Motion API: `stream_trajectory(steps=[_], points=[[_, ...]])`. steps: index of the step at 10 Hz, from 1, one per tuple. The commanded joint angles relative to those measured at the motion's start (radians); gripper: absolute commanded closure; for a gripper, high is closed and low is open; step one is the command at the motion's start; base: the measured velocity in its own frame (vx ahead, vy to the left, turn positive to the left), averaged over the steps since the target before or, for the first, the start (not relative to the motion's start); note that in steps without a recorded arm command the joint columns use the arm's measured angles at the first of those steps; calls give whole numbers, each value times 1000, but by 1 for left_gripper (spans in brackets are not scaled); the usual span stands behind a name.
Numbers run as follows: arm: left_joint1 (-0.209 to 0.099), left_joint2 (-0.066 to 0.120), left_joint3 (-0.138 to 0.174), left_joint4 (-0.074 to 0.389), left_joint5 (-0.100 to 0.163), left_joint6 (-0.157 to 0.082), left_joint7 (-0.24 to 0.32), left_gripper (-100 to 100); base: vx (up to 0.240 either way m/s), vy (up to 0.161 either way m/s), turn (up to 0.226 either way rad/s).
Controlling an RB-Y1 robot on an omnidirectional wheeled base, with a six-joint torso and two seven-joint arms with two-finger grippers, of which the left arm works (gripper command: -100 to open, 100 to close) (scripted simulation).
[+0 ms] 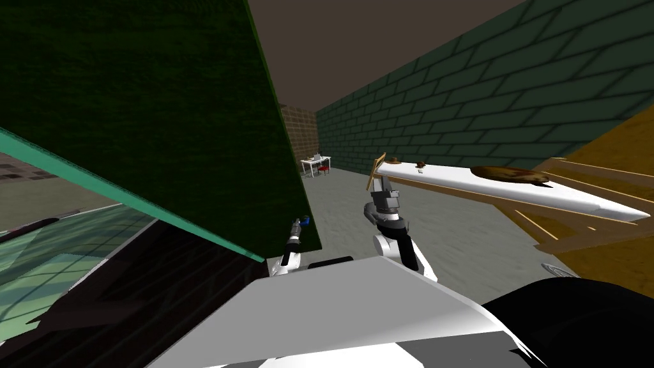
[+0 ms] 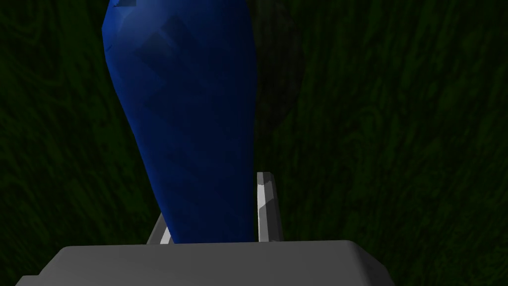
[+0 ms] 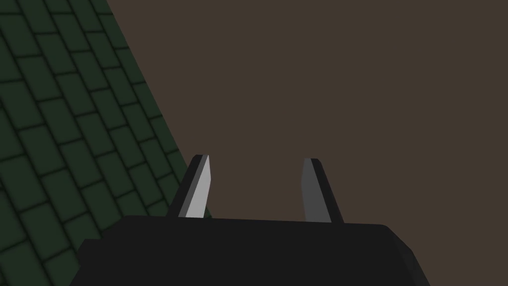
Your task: Push the door open
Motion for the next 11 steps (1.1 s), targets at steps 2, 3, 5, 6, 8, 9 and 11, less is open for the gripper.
stream_trajectory(steps=[2, 3, 5, 6, 8, 9, 11], points=[[4, -6, 32, -16, 15, 10, -15, 100, 164, -117, 74], [4, -9, 42, -15, 21, 10, -19, 100, 183, -104, 82], [4, -15, 59, -14, 29, 10, -26, 100, 151, -103, 60], [4, -17, 65, -14, 32, 10, -28, 100, 166, -98, 50], [9, -9, 75, -9, 37, 9, -29, 100, 126, -48, 47], [9, -2, 92, -11, 46, 9, -35, 100, 140, -25, 48], [9, 1, 105, -10, 54, 8, -40, 100, 196, -76, 53]])
